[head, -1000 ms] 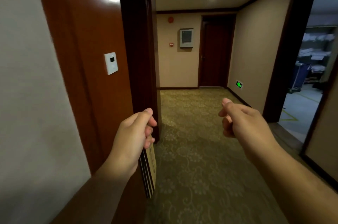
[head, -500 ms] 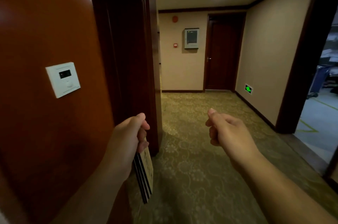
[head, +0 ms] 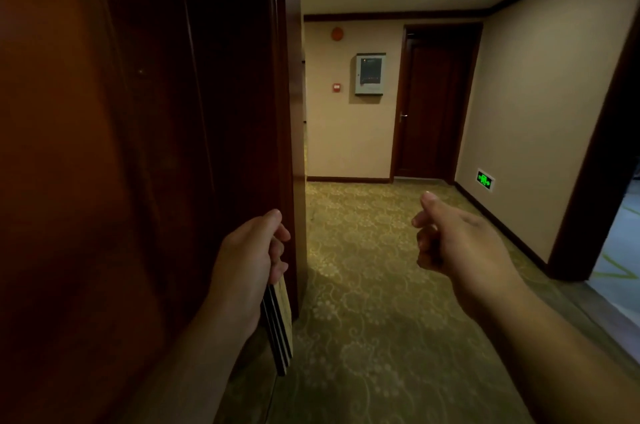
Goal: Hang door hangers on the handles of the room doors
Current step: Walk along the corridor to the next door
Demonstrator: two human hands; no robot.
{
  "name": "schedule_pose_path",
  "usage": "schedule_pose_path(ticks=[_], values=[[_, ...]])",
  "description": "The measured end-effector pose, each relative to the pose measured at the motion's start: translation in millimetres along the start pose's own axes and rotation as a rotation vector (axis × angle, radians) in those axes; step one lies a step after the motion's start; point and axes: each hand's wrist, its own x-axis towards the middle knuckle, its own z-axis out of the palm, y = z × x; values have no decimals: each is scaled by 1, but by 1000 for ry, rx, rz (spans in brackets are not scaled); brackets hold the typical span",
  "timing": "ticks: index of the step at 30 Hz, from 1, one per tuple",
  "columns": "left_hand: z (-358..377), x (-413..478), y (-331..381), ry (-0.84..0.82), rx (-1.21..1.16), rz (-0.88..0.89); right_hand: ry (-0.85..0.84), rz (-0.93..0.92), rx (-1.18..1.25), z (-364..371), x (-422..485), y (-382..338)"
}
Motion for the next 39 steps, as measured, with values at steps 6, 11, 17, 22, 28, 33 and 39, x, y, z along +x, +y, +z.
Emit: schedule_pose_path(ticks=[6,11,17,22,28,33,39], values=[[21,93,-17,51,32,23,-25,19,16,34,93,30],[41,174,-45,78,20,-36,-76,38,45,60,192,61],[69,285,-66,110,83,-4,-173,46,80,95,335,79],[72,357,-79,264,27,-46,-345,52,113,135,435,87],[40,413,-87,461,67,-20,-566,69,129,224,499,113],[1,451,-91,587,146,-12,-660,59,104,297,526,124],[-52,517,-92,638,136,-2,-701,-28,61,372,563,111]])
